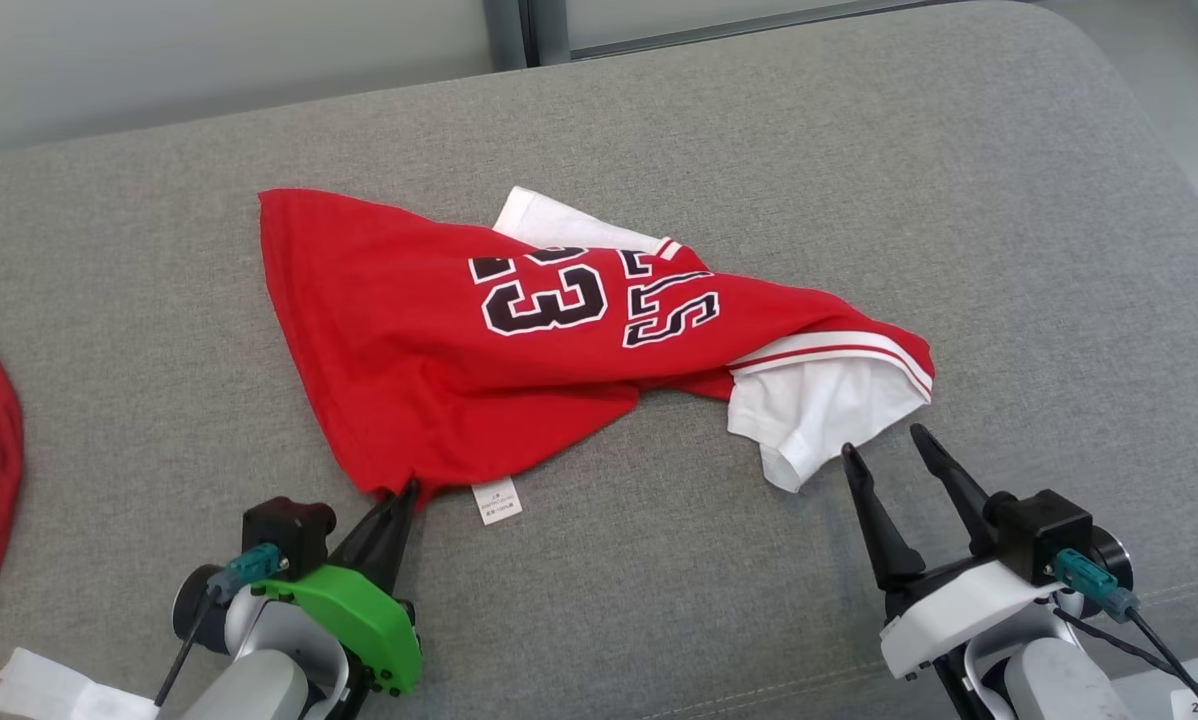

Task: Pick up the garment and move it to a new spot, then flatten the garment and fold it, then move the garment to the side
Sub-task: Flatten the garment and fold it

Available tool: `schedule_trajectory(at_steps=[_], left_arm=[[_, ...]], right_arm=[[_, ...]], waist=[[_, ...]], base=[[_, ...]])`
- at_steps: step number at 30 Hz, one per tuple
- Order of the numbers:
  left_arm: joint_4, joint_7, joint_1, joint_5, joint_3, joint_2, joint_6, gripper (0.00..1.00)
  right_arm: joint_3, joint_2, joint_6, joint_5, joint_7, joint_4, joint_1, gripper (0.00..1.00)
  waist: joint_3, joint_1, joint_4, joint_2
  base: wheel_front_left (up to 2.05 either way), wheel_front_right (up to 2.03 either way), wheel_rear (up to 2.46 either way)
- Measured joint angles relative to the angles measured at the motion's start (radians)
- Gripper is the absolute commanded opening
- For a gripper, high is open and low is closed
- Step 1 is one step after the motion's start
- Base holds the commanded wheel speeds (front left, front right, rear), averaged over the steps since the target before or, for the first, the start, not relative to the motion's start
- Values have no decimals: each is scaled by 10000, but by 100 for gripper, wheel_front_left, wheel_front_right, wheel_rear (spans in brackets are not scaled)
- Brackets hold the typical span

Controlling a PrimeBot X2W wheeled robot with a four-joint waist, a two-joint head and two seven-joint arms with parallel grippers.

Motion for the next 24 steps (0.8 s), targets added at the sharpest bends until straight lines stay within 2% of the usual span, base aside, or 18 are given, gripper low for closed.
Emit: schedule_trajectory(at_steps=[14,24], left_arm=[[-360,-130,-425,-31,355,-6,2,0],[-508,-157,-425,-73,328,-6,2,0]], right_arm=[[999,4,2,157,0,940,158,100],[997,8,2,157,0,1375,-259,100]], waist=[[-34,0,423,0],[4,0,482,0]], base=[[0,0,0],[0,0,0]])
